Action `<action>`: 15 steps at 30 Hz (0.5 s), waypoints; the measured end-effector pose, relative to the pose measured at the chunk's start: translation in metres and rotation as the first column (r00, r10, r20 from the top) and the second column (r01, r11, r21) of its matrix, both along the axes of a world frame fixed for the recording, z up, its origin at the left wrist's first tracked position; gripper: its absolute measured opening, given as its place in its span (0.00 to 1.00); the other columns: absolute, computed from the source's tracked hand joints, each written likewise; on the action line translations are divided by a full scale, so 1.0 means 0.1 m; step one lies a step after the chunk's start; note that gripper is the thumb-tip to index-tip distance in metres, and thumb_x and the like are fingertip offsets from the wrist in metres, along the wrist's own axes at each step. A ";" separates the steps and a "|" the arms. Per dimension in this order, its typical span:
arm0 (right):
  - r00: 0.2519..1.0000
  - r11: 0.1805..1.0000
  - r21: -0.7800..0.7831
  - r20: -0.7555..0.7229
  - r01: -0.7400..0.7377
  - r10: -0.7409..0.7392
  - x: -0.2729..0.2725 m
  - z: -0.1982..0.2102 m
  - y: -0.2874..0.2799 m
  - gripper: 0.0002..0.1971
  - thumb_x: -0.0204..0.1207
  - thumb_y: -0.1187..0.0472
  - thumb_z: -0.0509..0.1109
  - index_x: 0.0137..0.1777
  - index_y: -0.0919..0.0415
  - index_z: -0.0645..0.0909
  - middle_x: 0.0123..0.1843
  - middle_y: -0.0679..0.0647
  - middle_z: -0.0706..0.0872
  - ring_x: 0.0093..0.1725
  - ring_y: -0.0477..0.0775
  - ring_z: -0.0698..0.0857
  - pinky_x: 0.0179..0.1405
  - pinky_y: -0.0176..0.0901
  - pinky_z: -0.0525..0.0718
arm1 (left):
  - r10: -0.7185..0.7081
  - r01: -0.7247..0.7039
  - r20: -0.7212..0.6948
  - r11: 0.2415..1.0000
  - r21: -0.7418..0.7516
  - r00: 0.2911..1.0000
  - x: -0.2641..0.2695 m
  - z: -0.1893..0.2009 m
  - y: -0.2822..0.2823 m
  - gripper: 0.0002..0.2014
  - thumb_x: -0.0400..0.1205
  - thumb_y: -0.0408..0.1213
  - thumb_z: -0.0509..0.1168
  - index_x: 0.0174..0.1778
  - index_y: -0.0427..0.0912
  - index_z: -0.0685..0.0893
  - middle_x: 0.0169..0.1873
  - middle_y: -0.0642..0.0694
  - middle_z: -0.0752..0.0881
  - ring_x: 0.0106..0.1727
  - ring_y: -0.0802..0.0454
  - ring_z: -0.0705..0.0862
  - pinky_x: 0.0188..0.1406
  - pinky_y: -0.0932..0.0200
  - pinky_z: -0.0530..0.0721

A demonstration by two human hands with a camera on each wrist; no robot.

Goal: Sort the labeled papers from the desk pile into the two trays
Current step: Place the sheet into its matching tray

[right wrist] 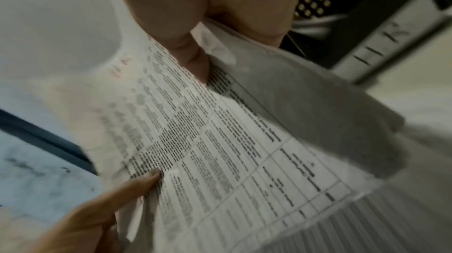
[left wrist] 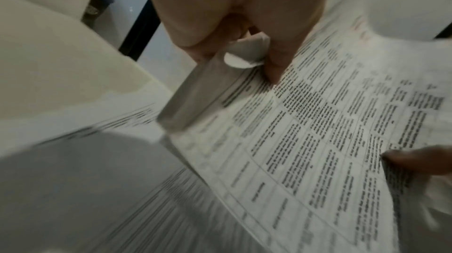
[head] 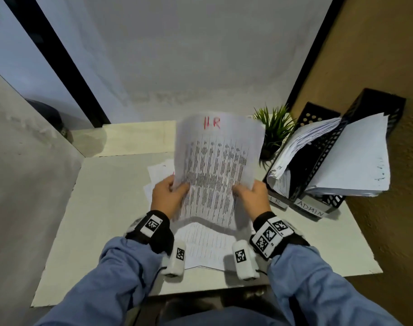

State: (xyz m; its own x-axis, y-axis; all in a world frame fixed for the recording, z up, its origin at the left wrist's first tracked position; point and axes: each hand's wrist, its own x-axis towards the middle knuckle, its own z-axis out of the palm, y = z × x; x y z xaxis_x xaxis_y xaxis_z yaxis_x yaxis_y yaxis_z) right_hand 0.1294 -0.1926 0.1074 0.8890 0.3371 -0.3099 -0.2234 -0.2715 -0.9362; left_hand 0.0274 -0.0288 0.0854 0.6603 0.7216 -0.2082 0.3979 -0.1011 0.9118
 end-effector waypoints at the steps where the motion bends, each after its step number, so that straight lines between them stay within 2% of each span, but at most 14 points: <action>1: 0.996 1.000 -0.003 0.085 -0.014 0.015 0.07 0.07 -0.03 0.08 0.77 0.72 0.65 0.36 0.64 0.76 0.32 0.57 0.76 0.31 0.53 0.76 0.24 0.30 0.77 | 0.011 -0.011 0.056 1.000 0.004 0.998 0.04 0.14 -0.02 0.03 0.79 0.32 0.69 0.41 0.45 0.85 0.35 0.44 0.86 0.35 0.51 0.84 0.38 0.58 0.85; 3: 0.966 1.000 0.003 0.259 0.007 -0.007 0.22 0.24 -0.09 0.07 0.77 0.70 0.67 0.38 0.62 0.78 0.33 0.58 0.77 0.33 0.54 0.77 0.27 0.33 0.78 | -0.020 0.014 0.137 0.999 0.041 0.990 0.16 0.43 -0.02 0.01 0.78 0.31 0.69 0.43 0.40 0.86 0.33 0.43 0.86 0.30 0.54 0.81 0.30 0.62 0.82; 4: 0.935 0.999 0.007 0.352 0.045 -0.044 0.28 0.33 -0.14 0.03 0.77 0.67 0.68 0.43 0.60 0.80 0.37 0.56 0.79 0.36 0.53 0.79 0.31 0.35 0.79 | -0.048 0.034 0.153 0.995 0.093 0.987 0.24 0.58 -0.02 0.03 0.78 0.32 0.69 0.43 0.35 0.85 0.32 0.40 0.85 0.29 0.54 0.80 0.28 0.61 0.80; 5: 0.886 0.993 -0.017 0.454 0.116 -0.096 0.36 0.37 -0.18 0.05 0.76 0.64 0.69 0.51 0.59 0.82 0.42 0.53 0.79 0.43 0.52 0.79 0.38 0.38 0.80 | -0.077 0.051 0.161 0.986 0.160 0.984 0.31 0.70 -0.02 0.06 0.77 0.33 0.69 0.43 0.32 0.85 0.31 0.37 0.85 0.29 0.53 0.79 0.29 0.60 0.80; 7: 0.797 0.945 -0.114 0.574 0.305 -0.188 0.57 0.40 -0.26 0.23 0.74 0.54 0.72 0.68 0.58 0.77 0.57 0.54 0.77 0.60 0.53 0.75 0.57 0.44 0.75 | -0.128 0.083 0.145 0.955 0.285 0.981 0.47 0.94 -0.02 0.06 0.76 0.34 0.69 0.39 0.33 0.84 0.29 0.36 0.84 0.28 0.53 0.78 0.29 0.60 0.79; 8: 0.801 0.903 -0.190 0.556 0.384 -0.223 0.68 0.37 -0.30 0.32 0.72 0.48 0.72 0.74 0.59 0.71 0.66 0.57 0.74 0.67 0.56 0.71 0.64 0.48 0.72 | -0.159 0.106 0.130 0.934 0.341 0.979 0.56 1.05 -0.04 0.05 0.75 0.33 0.68 0.36 0.35 0.84 0.26 0.40 0.83 0.25 0.55 0.78 0.28 0.62 0.78; 9: 0.840 0.858 -0.285 0.475 0.428 -0.262 0.80 0.31 -0.34 0.40 0.70 0.44 0.72 0.78 0.61 0.65 0.73 0.60 0.69 0.72 0.60 0.67 0.69 0.52 0.69 | -0.193 0.137 0.105 0.907 0.398 0.976 0.64 1.17 -0.07 0.04 0.75 0.33 0.68 0.35 0.38 0.84 0.26 0.44 0.84 0.25 0.56 0.79 0.27 0.64 0.79; 10: 0.885 0.833 -0.346 0.342 0.432 -0.317 0.89 0.25 -0.38 0.45 0.68 0.41 0.73 0.80 0.62 0.60 0.76 0.62 0.66 0.75 0.63 0.66 0.72 0.54 0.68 | -0.231 0.173 0.072 0.872 0.457 0.970 0.73 1.26 -0.11 0.04 0.75 0.32 0.67 0.36 0.40 0.86 0.28 0.46 0.86 0.27 0.54 0.82 0.28 0.63 0.82; 11: 0.909 0.836 -0.358 0.184 0.415 -0.373 0.95 0.22 -0.43 0.47 0.66 0.40 0.73 0.79 0.64 0.60 0.76 0.64 0.67 0.74 0.64 0.69 0.72 0.55 0.70 | -0.267 0.211 0.036 0.831 0.514 0.963 0.81 1.35 -0.16 0.04 0.75 0.32 0.66 0.38 0.41 0.87 0.30 0.45 0.87 0.30 0.52 0.84 0.31 0.62 0.83; 12: 0.914 0.857 -0.332 0.039 0.394 -0.405 0.99 0.19 -0.47 0.45 0.65 0.40 0.74 0.76 0.68 0.65 0.72 0.64 0.73 0.69 0.64 0.75 0.68 0.54 0.75 | -0.300 0.247 0.001 0.789 0.563 0.954 0.90 1.40 -0.21 0.05 0.75 0.31 0.65 0.39 0.41 0.87 0.30 0.46 0.87 0.32 0.50 0.84 0.31 0.61 0.82; 13: 0.910 0.883 -0.291 -0.082 0.367 -0.405 1.00 0.17 -0.50 0.39 0.66 0.42 0.74 0.69 0.70 0.70 0.63 0.63 0.80 0.59 0.63 0.81 0.60 0.51 0.79 | -0.325 0.281 -0.039 0.748 0.601 0.945 0.98 1.46 -0.26 0.06 0.75 0.30 0.64 0.40 0.41 0.87 0.31 0.47 0.86 0.34 0.49 0.84 0.30 0.64 0.79; 14: 0.911 0.903 -0.261 -0.146 0.340 -0.385 1.03 0.15 -0.52 0.33 0.67 0.45 0.73 0.63 0.70 0.73 0.54 0.62 0.83 0.50 0.61 0.83 0.52 0.48 0.80 | -0.343 0.319 -0.090 0.702 0.637 0.935 1.05 1.51 -0.31 0.06 0.75 0.30 0.63 0.41 0.42 0.86 0.31 0.49 0.85 0.35 0.50 0.82 0.29 0.66 0.75; 15: 0.921 0.915 -0.258 -0.157 0.311 -0.358 1.05 0.13 -0.54 0.29 0.68 0.47 0.73 0.60 0.70 0.74 0.51 0.63 0.83 0.47 0.61 0.84 0.46 0.46 0.79 | -0.358 0.356 -0.143 0.647 0.674 0.923 1.13 1.55 -0.36 0.07 0.76 0.30 0.62 0.43 0.42 0.86 0.34 0.49 0.84 0.38 0.49 0.82 0.31 0.66 0.74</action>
